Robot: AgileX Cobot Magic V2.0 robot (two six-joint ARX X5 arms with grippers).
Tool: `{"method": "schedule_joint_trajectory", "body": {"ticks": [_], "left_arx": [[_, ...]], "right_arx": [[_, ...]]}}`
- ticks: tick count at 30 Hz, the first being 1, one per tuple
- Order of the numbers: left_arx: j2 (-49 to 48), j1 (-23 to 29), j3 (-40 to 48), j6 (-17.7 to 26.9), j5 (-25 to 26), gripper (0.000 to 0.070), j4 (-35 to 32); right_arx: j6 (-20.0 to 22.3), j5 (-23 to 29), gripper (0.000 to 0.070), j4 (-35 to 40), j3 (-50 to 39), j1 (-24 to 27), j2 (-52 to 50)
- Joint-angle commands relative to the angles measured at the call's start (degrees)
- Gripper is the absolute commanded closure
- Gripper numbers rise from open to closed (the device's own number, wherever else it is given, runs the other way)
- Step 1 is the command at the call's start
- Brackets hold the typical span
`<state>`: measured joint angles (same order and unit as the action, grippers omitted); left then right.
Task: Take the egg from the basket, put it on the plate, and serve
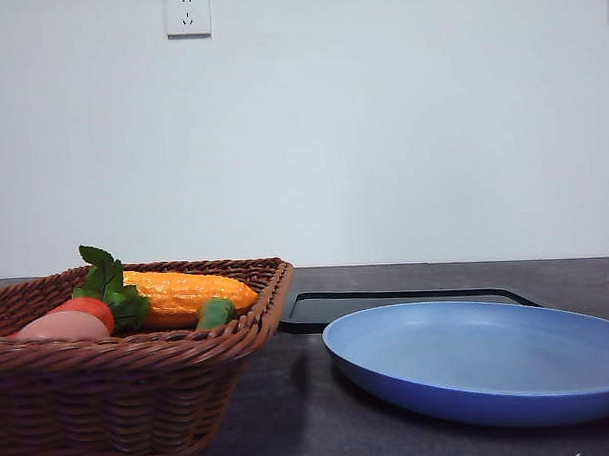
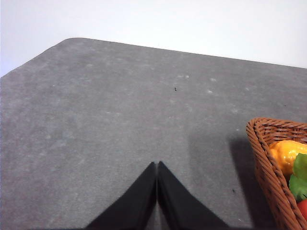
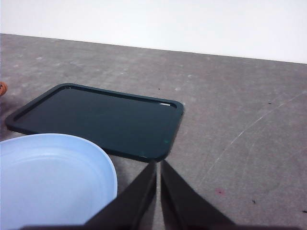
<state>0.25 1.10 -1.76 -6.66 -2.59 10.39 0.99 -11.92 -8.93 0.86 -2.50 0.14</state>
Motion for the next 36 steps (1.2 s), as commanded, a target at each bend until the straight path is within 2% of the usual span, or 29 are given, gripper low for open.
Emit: {"method": "schedule_joint_trajectory", "body": {"ticks": [1,5,7,9,10,12,15,17,21,26,32,36], "left_arx": [[-0.09,0.13,1.60,0.09,0.20,0.0700,0.22],[-0.09,0.11,1.60,-0.67,0.24,0.0700,0.22],[-0.09,0.11,1.59,-3.13,0.48,0.0700,0.22],[-0.09,0.11,1.55,-8.32,1.72,0.0700,0.26],[-0.09,0.11,1.49,-12.78,3.08,0.0700,0.28],[-0.09,0.11,1.49,-19.33,6.09,0.0700,0.26],[-0.09,0.11,1.49,-24.82,10.29,0.0700,0.02],[-0.09,0.11,1.49,-26.10,12.04,0.0700,-0.07],[-0.09,0.11,1.49,-27.56,15.72,0.0700,-0.24],[-0.03,0.11,0.86,-27.52,21.59,0.0700,-0.96],[3.09,0.11,-4.40,-27.47,22.23,0.0700,5.83],[6.93,0.11,-7.91,-27.26,24.92,0.0700,6.86]], "right_arx": [[-0.96,0.02,0.0700,-0.09,-0.39,0.00,0.07],[-1.01,-0.07,0.0700,-0.06,-0.39,0.00,0.07],[-1.76,-0.15,0.0700,-0.02,-0.39,0.00,0.07],[-6.81,-0.35,0.0700,-0.09,-0.26,0.00,0.07],[-11.43,-0.70,0.0700,-0.15,-0.17,0.00,0.07],[-17.87,-1.46,0.0700,0.04,0.02,0.00,0.07],[-23.94,-1.79,0.0700,0.33,0.46,0.00,0.07],[-26.28,-1.81,0.0700,0.35,0.74,0.00,0.07],[-27.19,-2.01,0.0700,0.37,0.76,0.00,0.07],[-29.68,-5.63,0.0700,-0.31,1.10,0.00,0.07],[-30.91,-4.96,0.0700,-5.75,6.18,0.02,0.83],[-30.75,-3.67,0.0700,-9.07,11.17,0.02,3.69]]}}
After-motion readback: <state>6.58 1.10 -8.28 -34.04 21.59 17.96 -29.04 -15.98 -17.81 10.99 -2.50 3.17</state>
